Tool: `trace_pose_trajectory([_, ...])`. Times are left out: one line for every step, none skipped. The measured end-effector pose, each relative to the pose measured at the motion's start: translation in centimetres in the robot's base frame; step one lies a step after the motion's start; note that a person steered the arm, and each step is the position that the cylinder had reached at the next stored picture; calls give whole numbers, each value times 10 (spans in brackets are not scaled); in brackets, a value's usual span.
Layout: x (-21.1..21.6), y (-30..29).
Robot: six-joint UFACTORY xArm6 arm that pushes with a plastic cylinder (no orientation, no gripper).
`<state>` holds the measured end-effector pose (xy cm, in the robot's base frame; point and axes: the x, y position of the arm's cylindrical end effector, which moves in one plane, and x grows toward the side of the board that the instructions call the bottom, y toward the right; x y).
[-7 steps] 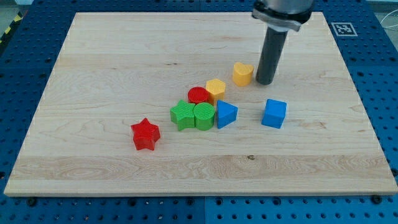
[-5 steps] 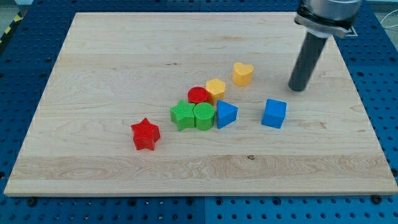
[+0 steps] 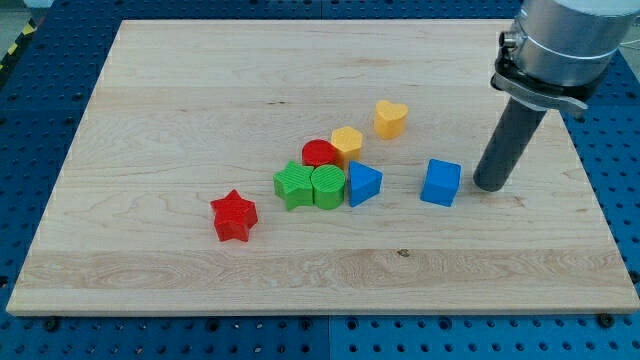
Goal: Push the blue cube closer to the blue triangle
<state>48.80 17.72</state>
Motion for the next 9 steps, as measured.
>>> trace_pose_trajectory([-1,-15])
trace_pose_trajectory([-1,-28])
trace_pose_trajectory([-1,-39])
trace_pose_trajectory([-1,-48])
trace_pose_trajectory([-1,-57])
trace_pose_trajectory([-1,-65])
trace_pose_trajectory([-1,-67])
trace_pose_trajectory([-7,-65])
trace_pose_trajectory([-9,-55])
